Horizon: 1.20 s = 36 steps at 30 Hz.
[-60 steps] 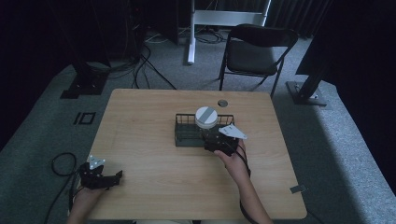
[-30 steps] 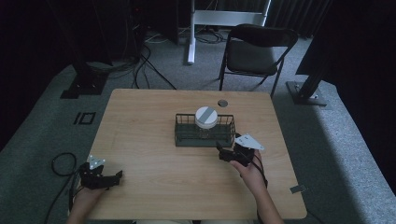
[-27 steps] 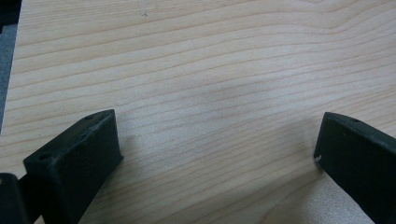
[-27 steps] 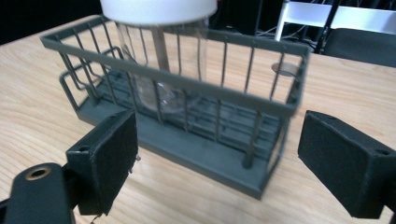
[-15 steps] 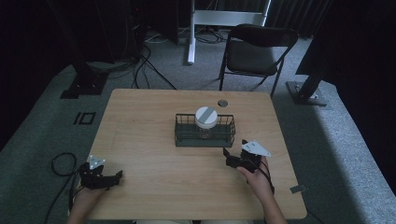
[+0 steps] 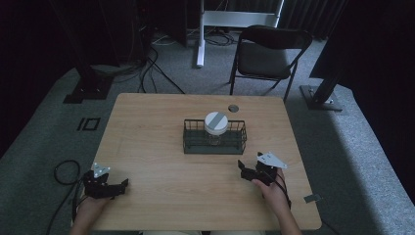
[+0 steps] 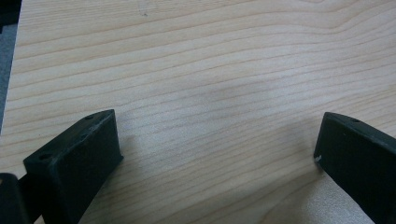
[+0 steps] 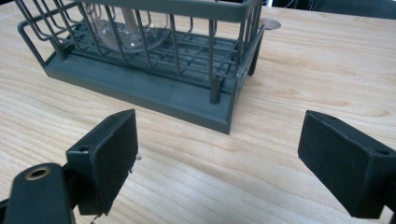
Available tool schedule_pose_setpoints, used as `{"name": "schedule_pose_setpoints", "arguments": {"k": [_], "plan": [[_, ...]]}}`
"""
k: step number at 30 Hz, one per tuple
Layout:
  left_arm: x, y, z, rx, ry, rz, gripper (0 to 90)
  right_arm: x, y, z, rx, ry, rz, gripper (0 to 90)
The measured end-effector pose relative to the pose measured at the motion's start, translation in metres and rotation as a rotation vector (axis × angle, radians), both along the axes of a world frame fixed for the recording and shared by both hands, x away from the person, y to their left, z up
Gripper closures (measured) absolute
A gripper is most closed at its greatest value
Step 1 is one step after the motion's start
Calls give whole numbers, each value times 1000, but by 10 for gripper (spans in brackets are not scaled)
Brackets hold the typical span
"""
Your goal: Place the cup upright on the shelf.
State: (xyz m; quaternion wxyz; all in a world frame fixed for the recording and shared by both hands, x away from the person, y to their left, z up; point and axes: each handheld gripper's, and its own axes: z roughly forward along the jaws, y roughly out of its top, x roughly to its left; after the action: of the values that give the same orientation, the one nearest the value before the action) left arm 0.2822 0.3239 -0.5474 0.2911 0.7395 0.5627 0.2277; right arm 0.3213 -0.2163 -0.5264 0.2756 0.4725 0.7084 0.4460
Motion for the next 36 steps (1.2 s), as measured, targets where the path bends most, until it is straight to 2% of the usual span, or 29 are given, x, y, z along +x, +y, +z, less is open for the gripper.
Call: {"name": "schedule_pose_setpoints", "arguments": {"k": [10, 17, 19, 24, 30, 36], "plan": [[0, 0, 0, 1, 0, -1, 6, 0, -15, -11, -14, 64, -46, 119], [0, 0, 0, 2, 1, -2, 6, 1, -24, -17, -30, 140, -72, 119], [0, 0, 0, 2, 1, -1, 6, 1, -26, -20, -29, 169, -74, 119], [0, 0, 0, 2, 1, -1, 6, 1, -28, -21, -46, 196, -72, 119], [0, 0, 0, 2, 1, -1, 6, 0, -32, -23, -51, 252, -53, 119], [0, 0, 0, 1, 0, -1, 6, -1, -38, -24, -79, 266, -76, 119]]}}
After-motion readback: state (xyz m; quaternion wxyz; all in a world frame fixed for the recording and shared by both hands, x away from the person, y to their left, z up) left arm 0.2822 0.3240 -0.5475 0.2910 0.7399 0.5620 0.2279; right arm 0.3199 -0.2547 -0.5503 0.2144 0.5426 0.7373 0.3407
